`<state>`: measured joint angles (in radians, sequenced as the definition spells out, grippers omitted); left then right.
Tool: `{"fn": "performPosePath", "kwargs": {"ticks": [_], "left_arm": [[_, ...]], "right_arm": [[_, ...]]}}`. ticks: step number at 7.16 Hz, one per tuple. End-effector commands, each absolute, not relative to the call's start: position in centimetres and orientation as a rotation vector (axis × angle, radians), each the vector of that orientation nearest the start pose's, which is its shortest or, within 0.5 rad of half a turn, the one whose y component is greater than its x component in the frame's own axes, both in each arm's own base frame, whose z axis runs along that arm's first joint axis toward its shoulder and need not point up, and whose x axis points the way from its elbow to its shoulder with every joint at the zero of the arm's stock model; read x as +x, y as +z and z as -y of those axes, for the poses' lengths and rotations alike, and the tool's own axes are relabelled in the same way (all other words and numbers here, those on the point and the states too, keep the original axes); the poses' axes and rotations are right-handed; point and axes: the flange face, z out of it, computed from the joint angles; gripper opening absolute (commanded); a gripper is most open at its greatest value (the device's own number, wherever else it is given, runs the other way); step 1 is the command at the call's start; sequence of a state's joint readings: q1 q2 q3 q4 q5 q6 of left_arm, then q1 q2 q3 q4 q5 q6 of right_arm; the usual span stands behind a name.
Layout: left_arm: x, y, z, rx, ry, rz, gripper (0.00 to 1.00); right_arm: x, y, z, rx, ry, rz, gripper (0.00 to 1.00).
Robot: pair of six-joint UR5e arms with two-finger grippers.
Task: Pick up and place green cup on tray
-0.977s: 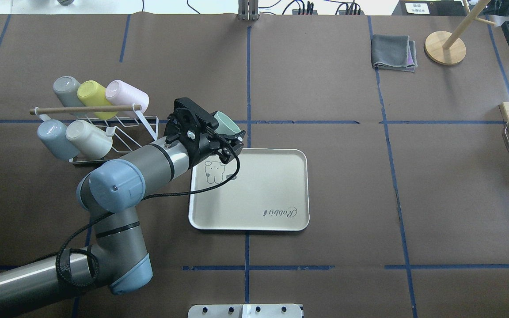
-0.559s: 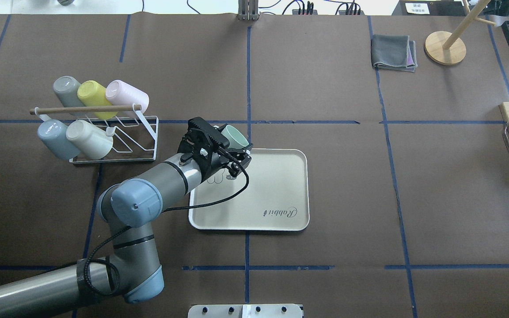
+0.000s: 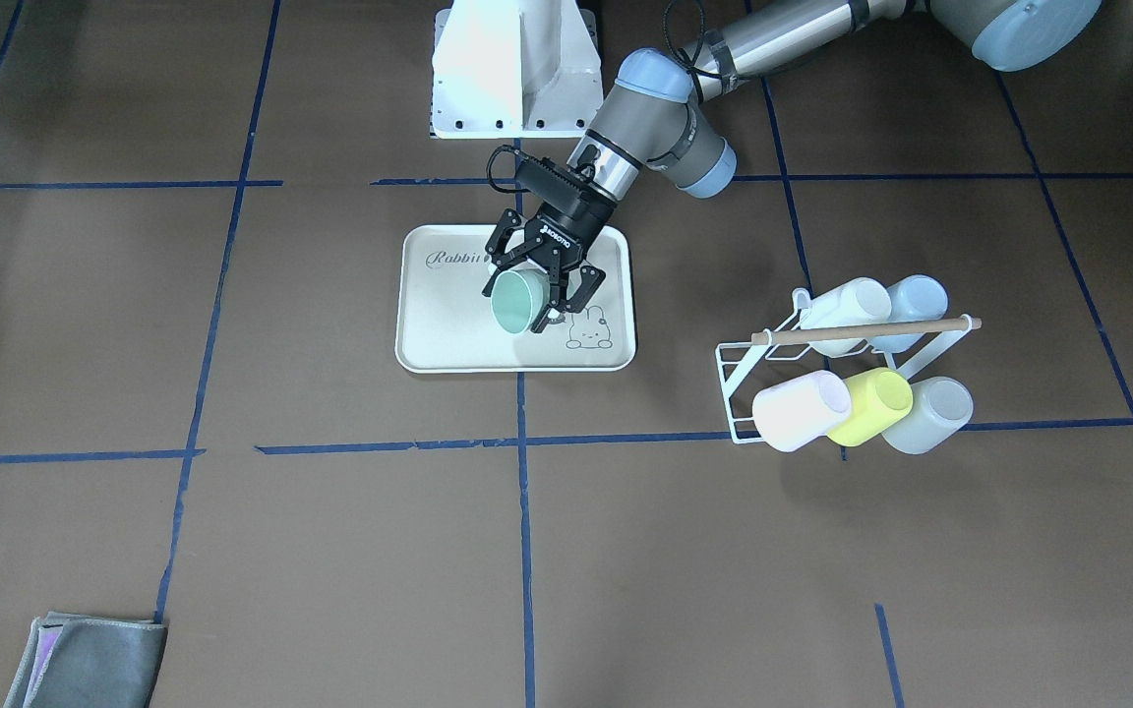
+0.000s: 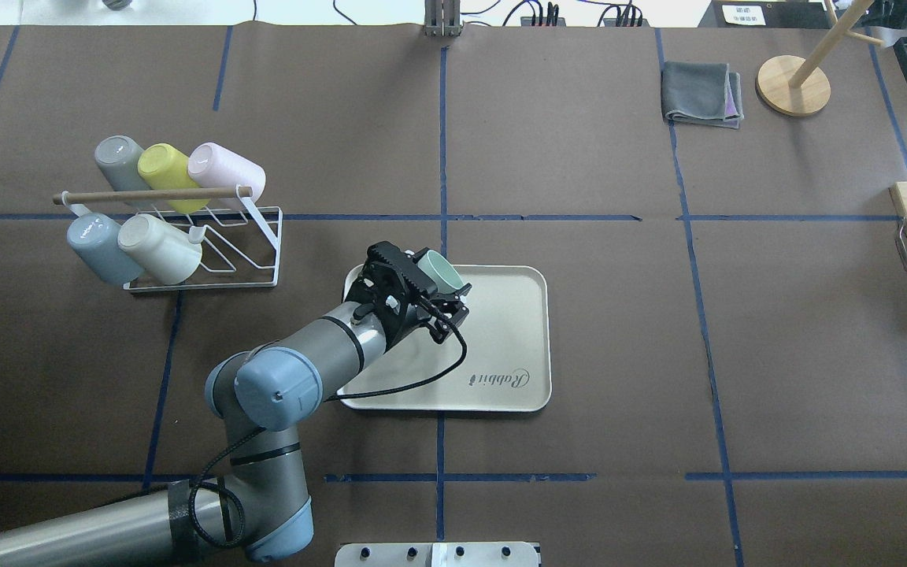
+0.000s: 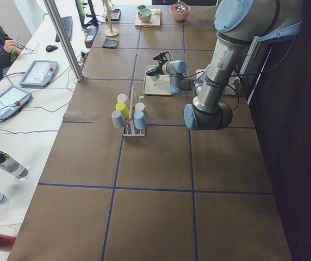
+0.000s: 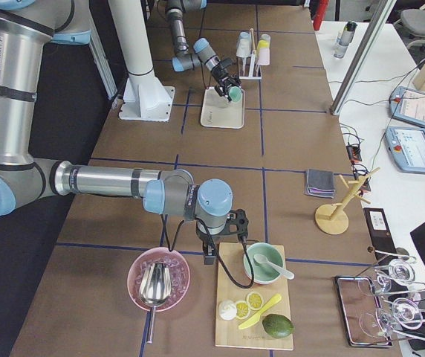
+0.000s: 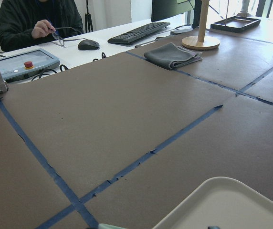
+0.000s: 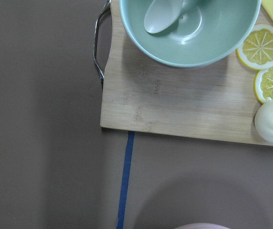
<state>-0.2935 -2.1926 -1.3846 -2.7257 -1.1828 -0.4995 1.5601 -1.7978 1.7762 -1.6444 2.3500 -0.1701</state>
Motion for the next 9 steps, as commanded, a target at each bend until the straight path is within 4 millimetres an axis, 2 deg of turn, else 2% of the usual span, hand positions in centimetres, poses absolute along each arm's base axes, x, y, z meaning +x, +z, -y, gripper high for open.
{"fn": "performPosePath", "kwargs": {"ticks": [1, 4, 7, 9], "left_arm": [[62.39, 23.89, 35.13, 1.221, 0.307, -1.035, 0.81], [62.35, 23.99, 34.58, 1.238, 0.281, -1.031, 0.88], [62.05, 24.81, 34.50, 1.242, 0.278, -1.037, 0.89], [61.63, 24.34, 34.48, 1.250, 0.273, -1.049, 0.89]], "right_arm": [[5.90, 66.57, 38.95, -0.029, -0.134, 0.786, 1.00], [5.90, 66.43, 39.11, -0.025, -0.136, 0.785, 1.00], [5.90, 66.16, 39.30, -0.019, -0.138, 0.785, 1.00], [5.90, 65.95, 39.32, -0.017, -0.138, 0.785, 1.00]]}}
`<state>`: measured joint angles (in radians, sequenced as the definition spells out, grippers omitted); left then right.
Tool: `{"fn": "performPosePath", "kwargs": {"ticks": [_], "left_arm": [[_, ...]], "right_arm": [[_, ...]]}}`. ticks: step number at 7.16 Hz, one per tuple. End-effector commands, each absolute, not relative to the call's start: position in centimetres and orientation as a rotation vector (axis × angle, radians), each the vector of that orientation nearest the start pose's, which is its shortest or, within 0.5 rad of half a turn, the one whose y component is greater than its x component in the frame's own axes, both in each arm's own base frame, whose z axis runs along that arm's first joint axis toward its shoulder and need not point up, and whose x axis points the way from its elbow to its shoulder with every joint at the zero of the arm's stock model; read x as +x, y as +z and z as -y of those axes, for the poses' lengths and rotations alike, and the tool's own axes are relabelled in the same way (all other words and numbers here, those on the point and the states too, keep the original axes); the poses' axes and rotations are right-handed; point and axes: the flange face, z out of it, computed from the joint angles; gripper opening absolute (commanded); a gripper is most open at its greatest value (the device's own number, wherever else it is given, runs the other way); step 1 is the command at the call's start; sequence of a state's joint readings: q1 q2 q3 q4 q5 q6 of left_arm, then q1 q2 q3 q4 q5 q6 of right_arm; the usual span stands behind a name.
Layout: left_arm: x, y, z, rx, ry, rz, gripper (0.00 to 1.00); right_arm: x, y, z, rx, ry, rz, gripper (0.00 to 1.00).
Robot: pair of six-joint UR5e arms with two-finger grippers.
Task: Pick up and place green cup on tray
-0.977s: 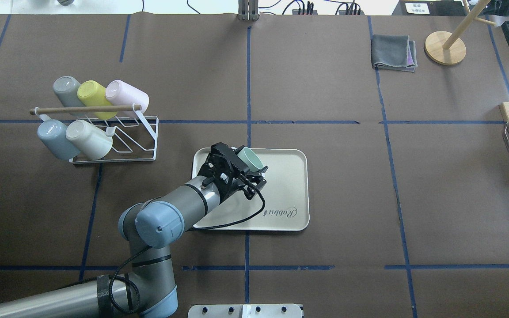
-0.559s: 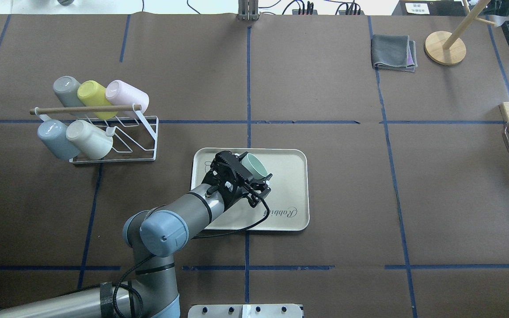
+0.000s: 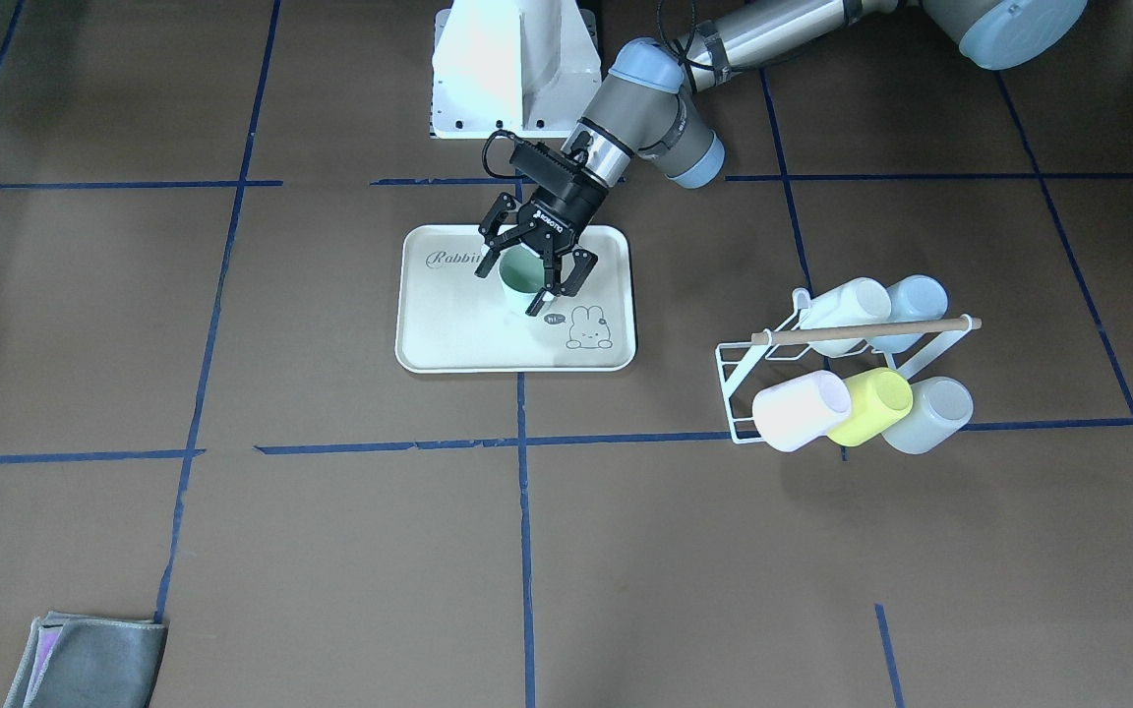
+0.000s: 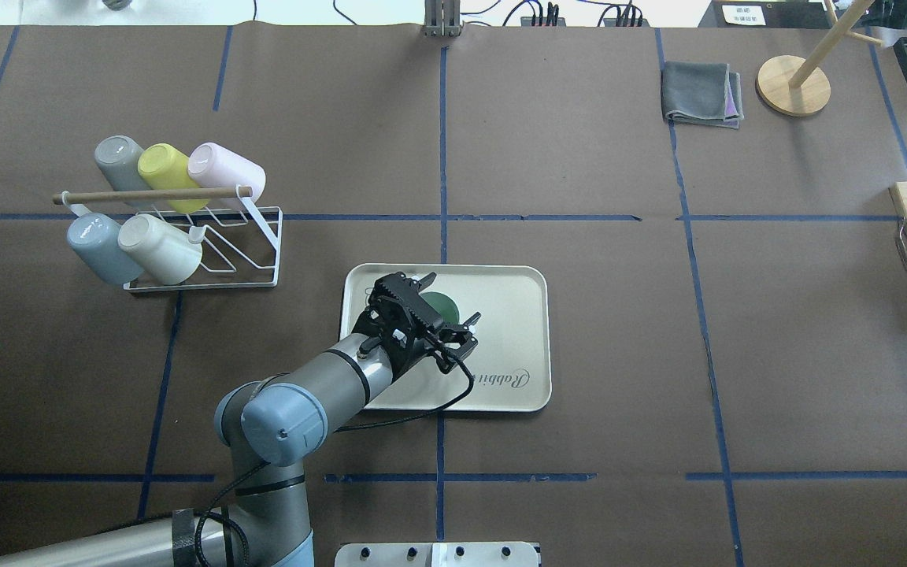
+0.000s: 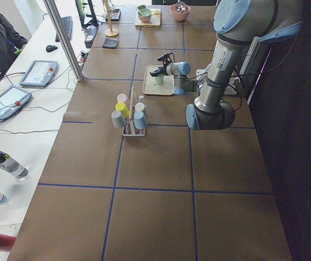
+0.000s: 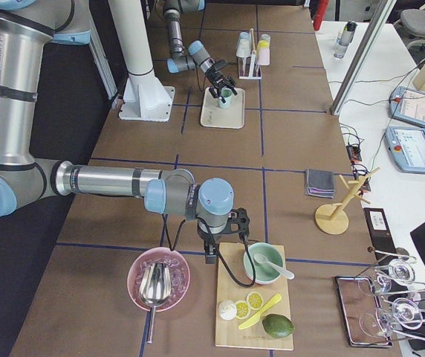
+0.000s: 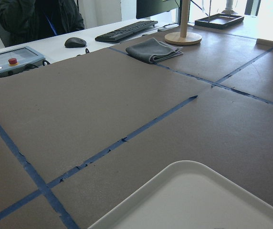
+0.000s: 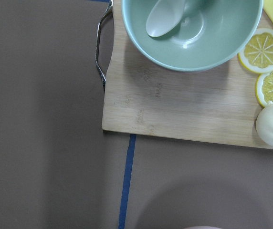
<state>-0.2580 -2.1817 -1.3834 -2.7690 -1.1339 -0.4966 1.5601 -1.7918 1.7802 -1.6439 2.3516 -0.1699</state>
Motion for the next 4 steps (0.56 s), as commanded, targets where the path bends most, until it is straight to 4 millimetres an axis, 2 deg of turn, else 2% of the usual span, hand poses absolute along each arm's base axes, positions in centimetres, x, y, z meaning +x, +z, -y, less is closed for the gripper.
{"fn": "performPosePath", "kwargs": {"ticks": [1, 4], "left_arm": [[61.1, 24.0, 34.4, 1.276, 0.270, -1.073, 0.90], [56.5, 20.0, 33.6, 1.353, 0.271, -1.136, 0.92]], "right_arm": [[5.9, 65.9, 39.3, -0.015, -0.138, 0.785, 1.00], [5.9, 65.7, 39.5, -0.010, -0.142, 0.784, 1.00]]}}
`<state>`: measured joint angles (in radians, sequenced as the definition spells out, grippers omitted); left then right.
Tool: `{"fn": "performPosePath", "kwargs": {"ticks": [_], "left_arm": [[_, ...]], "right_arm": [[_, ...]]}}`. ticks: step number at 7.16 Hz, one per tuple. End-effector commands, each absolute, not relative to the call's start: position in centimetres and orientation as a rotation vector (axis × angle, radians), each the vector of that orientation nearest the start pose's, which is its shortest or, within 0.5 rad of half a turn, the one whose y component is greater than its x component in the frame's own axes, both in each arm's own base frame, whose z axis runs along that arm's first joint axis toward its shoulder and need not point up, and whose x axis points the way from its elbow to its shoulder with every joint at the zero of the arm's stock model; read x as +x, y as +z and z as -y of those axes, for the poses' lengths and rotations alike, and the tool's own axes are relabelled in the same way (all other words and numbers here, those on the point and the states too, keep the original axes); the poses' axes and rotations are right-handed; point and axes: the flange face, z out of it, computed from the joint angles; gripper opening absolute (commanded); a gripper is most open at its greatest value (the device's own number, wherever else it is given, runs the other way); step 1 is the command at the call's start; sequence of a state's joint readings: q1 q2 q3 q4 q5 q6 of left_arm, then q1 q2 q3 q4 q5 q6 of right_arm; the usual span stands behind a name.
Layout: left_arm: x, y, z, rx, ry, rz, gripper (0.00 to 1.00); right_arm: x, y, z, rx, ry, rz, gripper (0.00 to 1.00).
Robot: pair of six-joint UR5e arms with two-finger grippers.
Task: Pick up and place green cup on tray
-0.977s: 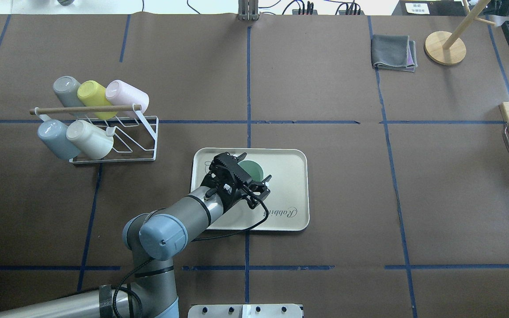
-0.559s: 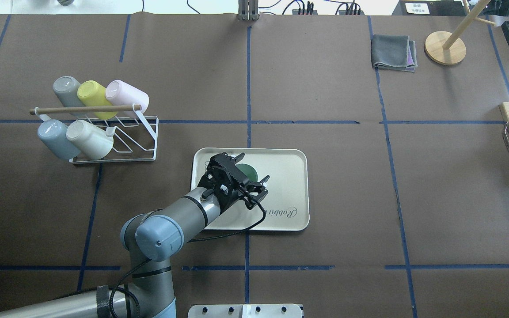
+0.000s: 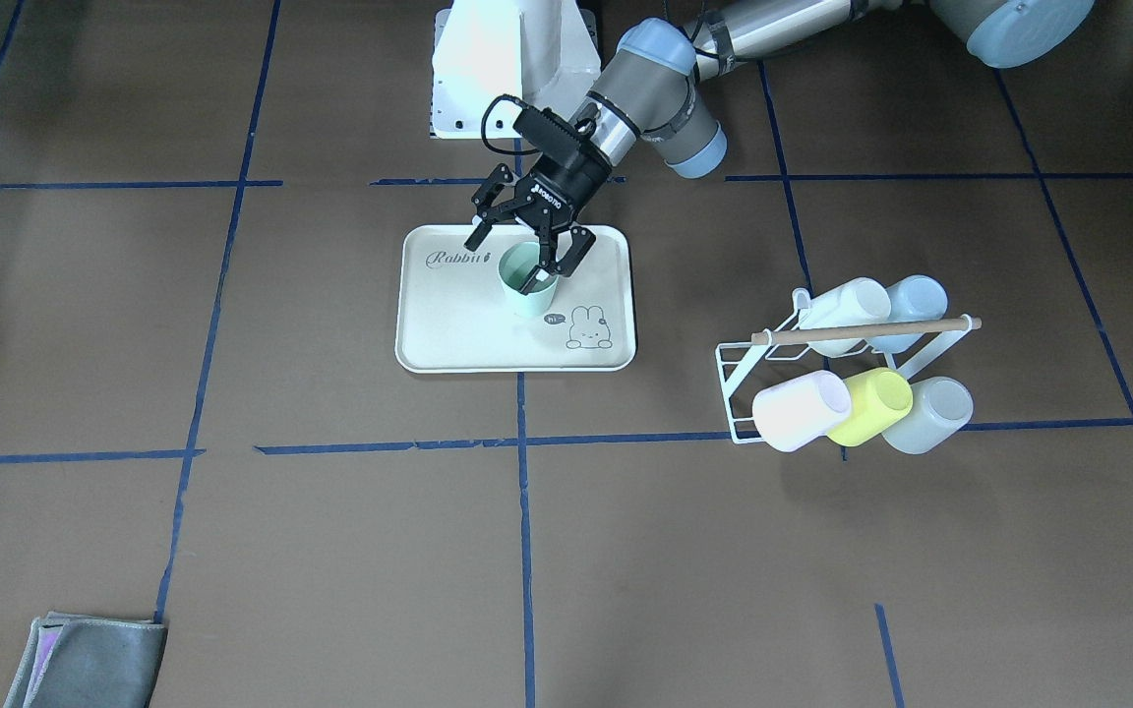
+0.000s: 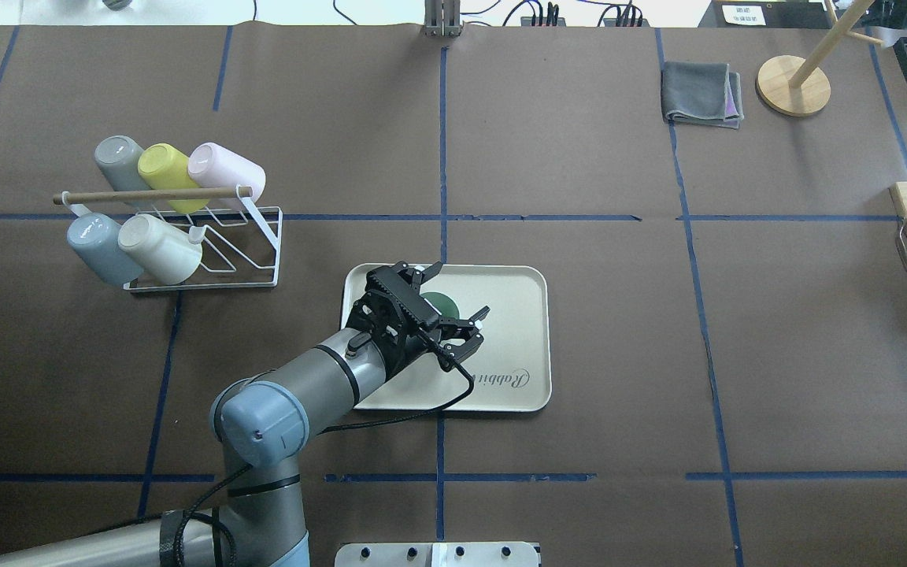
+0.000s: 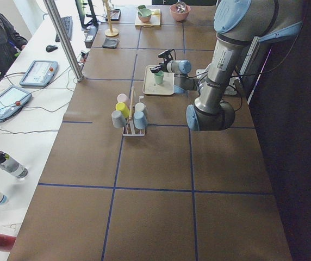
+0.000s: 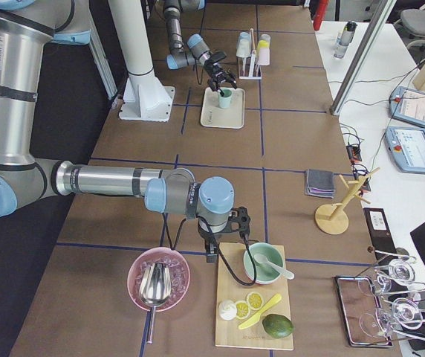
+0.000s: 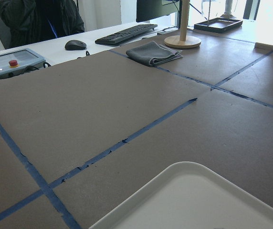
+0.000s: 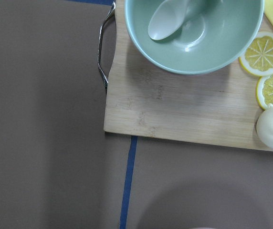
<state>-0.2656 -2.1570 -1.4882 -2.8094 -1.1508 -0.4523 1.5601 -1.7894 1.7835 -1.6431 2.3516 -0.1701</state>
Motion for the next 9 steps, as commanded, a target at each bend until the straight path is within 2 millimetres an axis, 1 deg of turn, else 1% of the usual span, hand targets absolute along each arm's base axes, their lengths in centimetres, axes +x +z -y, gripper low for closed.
{"fn": "performPosePath", "kwargs": {"ticks": [1, 2, 3, 4, 5, 6, 7, 8, 9], "left_arm": [[55.5, 19.8, 34.9, 1.332, 0.317, -1.124, 0.92], [53.2, 19.7, 36.2, 1.298, 0.365, -1.104, 0.94], [51.0, 18.9, 37.7, 1.247, 0.411, -1.058, 0.95], [48.2, 17.3, 39.1, 1.185, 0.489, -1.008, 0.99], [45.2, 15.7, 39.9, 1.154, 0.583, -0.941, 1.00], [42.5, 14.5, 40.3, 1.117, 0.648, -0.881, 1.00], [39.9, 13.9, 40.8, 1.050, 0.661, -0.847, 1.00], [37.9, 14.5, 42.0, 0.952, 0.687, -0.812, 1.00], [36.0, 15.2, 43.1, 0.891, 0.732, -0.767, 1.00]], "right_arm": [[5.9, 65.7, 39.5, -0.009, -0.142, 0.784, 1.00], [5.9, 65.7, 39.5, -0.008, -0.144, 0.784, 1.00], [5.9, 65.5, 39.6, -0.006, -0.145, 0.783, 1.00], [5.9, 65.5, 39.6, -0.005, -0.145, 0.784, 1.00], [5.9, 65.6, 39.5, -0.005, -0.145, 0.784, 1.00], [5.9, 65.5, 39.5, -0.004, -0.146, 0.783, 1.00], [5.9, 65.5, 39.5, -0.004, -0.146, 0.783, 1.00], [5.9, 65.5, 39.5, -0.004, -0.146, 0.783, 1.00], [6.0, 65.5, 39.5, -0.003, -0.146, 0.783, 1.00]]}}
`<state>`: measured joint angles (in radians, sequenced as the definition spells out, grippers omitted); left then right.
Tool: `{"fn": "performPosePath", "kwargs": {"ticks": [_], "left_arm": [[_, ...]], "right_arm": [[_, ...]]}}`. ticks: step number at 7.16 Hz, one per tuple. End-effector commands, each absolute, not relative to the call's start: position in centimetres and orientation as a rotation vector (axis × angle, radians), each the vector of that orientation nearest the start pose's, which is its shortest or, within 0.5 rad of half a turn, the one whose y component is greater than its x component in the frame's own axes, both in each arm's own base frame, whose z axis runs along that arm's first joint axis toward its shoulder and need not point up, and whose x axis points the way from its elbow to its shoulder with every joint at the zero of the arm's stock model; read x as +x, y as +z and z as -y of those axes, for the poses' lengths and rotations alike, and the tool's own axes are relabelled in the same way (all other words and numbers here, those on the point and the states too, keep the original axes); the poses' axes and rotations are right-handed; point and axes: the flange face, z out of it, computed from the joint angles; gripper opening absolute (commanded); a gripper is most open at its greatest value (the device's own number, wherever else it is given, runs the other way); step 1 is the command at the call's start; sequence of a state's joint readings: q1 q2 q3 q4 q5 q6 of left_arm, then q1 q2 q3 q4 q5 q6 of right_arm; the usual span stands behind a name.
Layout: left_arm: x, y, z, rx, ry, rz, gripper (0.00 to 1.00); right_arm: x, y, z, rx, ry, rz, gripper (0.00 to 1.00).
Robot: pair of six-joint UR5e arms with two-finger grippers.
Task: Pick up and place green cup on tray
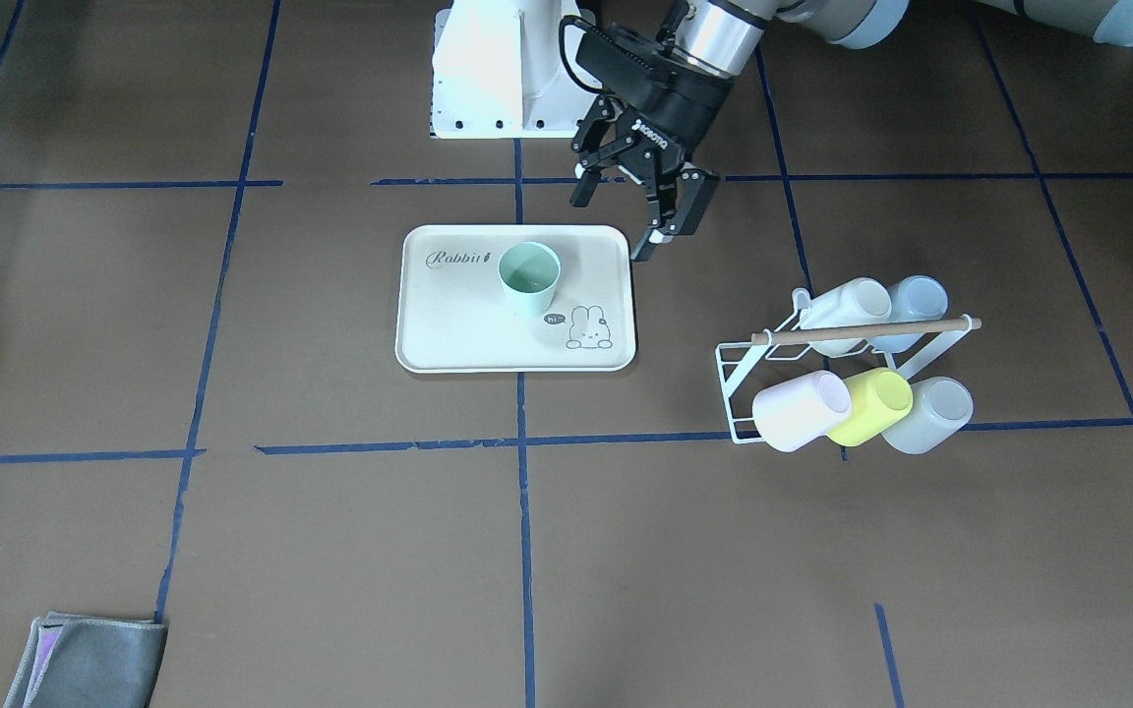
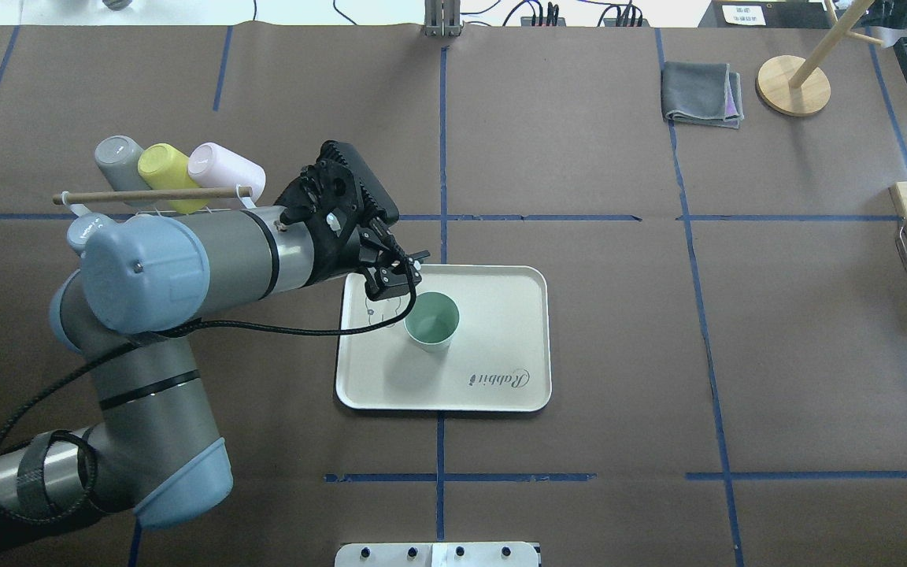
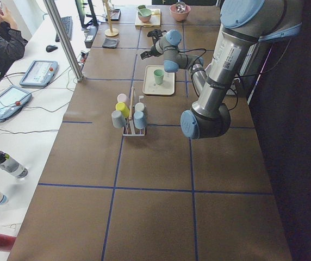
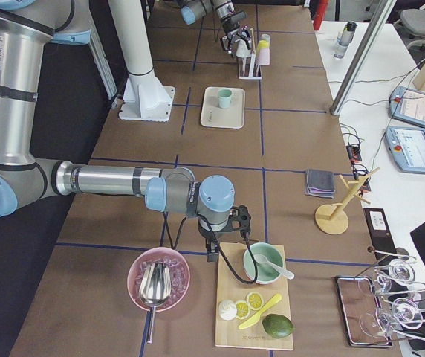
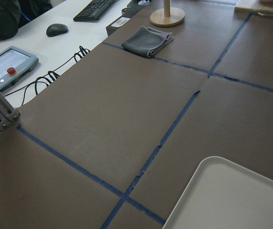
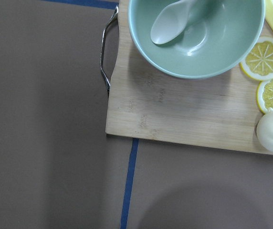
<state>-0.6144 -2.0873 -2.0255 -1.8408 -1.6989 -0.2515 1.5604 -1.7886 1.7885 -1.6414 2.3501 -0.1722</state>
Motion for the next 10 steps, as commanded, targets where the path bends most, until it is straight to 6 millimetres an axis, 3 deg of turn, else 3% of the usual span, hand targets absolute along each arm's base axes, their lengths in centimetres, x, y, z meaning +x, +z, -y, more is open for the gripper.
{"fn": "performPosePath", "kwargs": {"ticks": [1, 4, 6, 8, 10], "left_arm": [[33.5, 17.8, 44.7, 0.801, 0.777, -0.694, 1.00], [23.5, 24.4, 50.3, 0.777, 0.871, -0.463, 1.00], [14.9, 31.2, 52.7, 0.639, 0.733, -0.516, 1.00], [5.5, 41.5, 54.4, 0.443, 0.546, -0.627, 1.00], [-3.3, 55.5, 55.6, 0.212, 0.291, -0.779, 1.00]], "right_arm": [[5.9, 65.5, 39.5, -0.003, -0.147, 0.783, 1.00], [6.0, 65.5, 39.6, 0.025, -0.155, 0.779, 1.00], [6.0, 65.7, 39.6, 0.023, -0.154, 0.776, 1.00], [6.0, 65.6, 39.6, 0.023, -0.151, 0.773, 1.00], [6.0, 64.3, 40.9, 0.034, -0.120, 0.770, 1.00]]}}
